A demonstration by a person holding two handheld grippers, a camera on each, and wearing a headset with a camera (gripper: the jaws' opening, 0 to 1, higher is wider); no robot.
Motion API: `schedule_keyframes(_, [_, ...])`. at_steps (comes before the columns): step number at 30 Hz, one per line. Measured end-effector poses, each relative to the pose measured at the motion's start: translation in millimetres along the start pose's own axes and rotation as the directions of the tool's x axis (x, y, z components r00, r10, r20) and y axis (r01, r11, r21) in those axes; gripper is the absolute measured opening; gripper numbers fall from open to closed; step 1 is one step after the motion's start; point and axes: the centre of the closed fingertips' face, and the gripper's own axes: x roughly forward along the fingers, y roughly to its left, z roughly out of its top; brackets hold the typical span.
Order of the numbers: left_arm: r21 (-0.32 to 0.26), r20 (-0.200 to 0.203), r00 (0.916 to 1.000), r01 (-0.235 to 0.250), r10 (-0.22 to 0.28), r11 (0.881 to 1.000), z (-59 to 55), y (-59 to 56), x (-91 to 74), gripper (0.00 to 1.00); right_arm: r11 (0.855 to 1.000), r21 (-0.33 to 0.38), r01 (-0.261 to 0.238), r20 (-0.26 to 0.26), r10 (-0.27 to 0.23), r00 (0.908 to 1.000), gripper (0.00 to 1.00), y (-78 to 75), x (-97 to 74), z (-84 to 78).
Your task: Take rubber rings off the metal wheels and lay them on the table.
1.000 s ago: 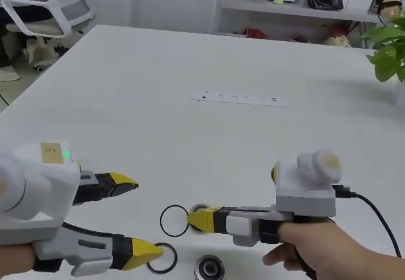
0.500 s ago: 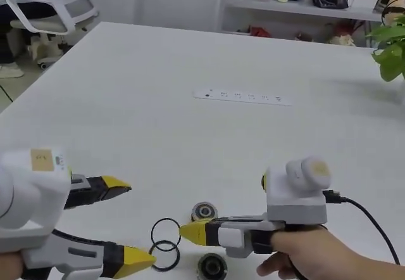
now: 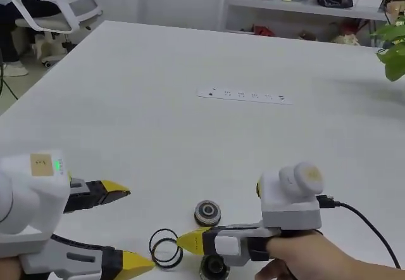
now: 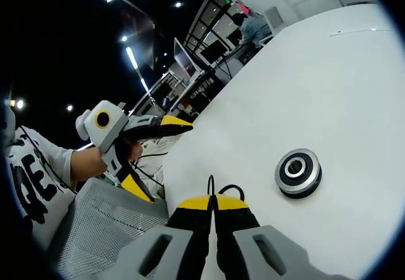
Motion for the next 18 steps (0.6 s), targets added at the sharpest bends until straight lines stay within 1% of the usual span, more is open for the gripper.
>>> schedule_keyframes(10, [0.003, -0.014, 0.9999, 0.002, -0.002, 1.0, -3.1, -1.1, 0.4, 0.67, 1.0, 0.03, 0.002, -0.011, -0.001, 0.9999, 0.0, -3.3, 1.9, -5.0])
schedule_keyframes(18, [-0.006, -0.018, 0.9998, 0.006, -0.006, 1.0, -3.8, -3.0, 1.0, 0.66, 0.999, 0.036, 0.009, -0.013, -0.009, 0.9999, 0.0, -6.8, 2.5, -6.6])
